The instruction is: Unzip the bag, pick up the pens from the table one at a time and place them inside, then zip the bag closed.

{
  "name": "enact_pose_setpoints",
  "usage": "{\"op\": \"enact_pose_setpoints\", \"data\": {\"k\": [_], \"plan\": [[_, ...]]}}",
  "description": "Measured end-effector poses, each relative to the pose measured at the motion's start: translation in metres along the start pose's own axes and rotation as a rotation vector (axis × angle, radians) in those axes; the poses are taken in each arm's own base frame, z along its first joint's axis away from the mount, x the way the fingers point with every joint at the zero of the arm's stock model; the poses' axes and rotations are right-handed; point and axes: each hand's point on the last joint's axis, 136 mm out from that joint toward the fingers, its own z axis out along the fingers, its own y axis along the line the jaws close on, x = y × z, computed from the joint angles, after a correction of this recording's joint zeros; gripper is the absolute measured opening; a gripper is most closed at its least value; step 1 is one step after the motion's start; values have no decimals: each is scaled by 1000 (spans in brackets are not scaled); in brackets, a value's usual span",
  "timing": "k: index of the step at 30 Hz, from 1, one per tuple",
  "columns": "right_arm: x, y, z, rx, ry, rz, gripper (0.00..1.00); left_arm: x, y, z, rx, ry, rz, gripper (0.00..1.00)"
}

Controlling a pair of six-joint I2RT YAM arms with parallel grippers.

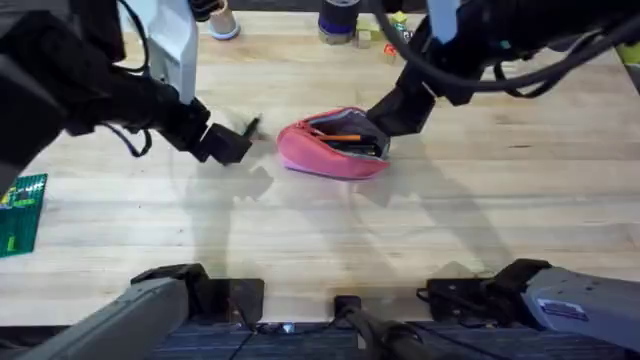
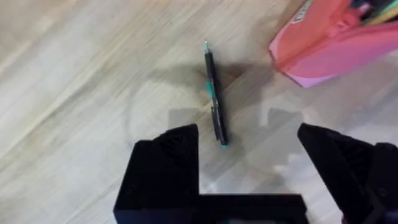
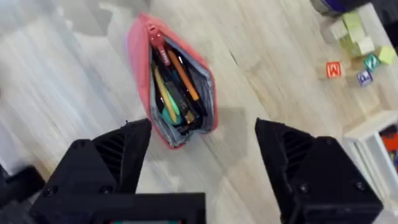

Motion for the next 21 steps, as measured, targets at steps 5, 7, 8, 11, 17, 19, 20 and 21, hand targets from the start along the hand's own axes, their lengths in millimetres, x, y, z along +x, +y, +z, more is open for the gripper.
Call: {"op": "enact_pose_setpoints", "data": {"k": [5, 7, 8, 11, 17, 19, 20, 21], "plan": [[2, -6, -9, 48, -5, 68, 996, 1, 15, 22, -2, 28, -56, 994], [3, -7, -10, 58, -4, 82, 996, 1, 21, 32, -2, 33, -67, 994], [3, -7, -11, 60, -4, 86, 996, 1, 23, 35, -2, 36, -71, 994], [3, -8, -11, 63, -3, 97, 996, 4, 27, 47, 6, 55, -85, 994], [3, -8, -11, 64, -3, 101, 996, 14, 31, 68, 32, 100, -108, 994], [3, -8, -11, 64, -3, 101, 996, 18, 31, 73, 43, 115, -115, 994], [3, -8, -11, 64, -3, 101, 996, 20, 31, 75, 46, 123, -119, 994], [3, -8, -11, 64, -3, 101, 996, 21, 31, 77, 48, 130, -121, 994]]}}
